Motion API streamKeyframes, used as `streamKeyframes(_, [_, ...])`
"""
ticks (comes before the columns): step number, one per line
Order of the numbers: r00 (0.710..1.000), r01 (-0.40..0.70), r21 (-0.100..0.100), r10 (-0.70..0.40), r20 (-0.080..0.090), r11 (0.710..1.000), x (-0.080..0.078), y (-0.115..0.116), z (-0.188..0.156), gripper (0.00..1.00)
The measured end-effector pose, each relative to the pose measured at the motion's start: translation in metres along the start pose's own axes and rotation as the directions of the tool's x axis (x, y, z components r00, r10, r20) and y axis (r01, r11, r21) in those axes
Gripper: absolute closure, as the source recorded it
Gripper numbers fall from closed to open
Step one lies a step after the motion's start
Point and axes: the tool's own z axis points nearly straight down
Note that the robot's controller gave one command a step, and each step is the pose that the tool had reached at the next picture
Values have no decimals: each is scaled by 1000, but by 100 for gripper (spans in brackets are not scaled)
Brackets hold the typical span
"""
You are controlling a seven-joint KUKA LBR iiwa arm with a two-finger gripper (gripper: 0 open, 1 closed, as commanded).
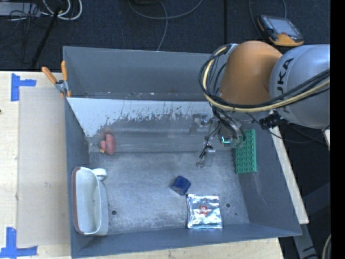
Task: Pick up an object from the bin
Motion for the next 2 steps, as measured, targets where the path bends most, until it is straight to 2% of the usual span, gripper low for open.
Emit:
streamKeyframes(1, [988, 157, 0, -157, -1, 988, 39, 17, 105, 0])
streamKeyframes(2, [997, 78, -1, -78, 3, 997, 80, 40, 103, 0])
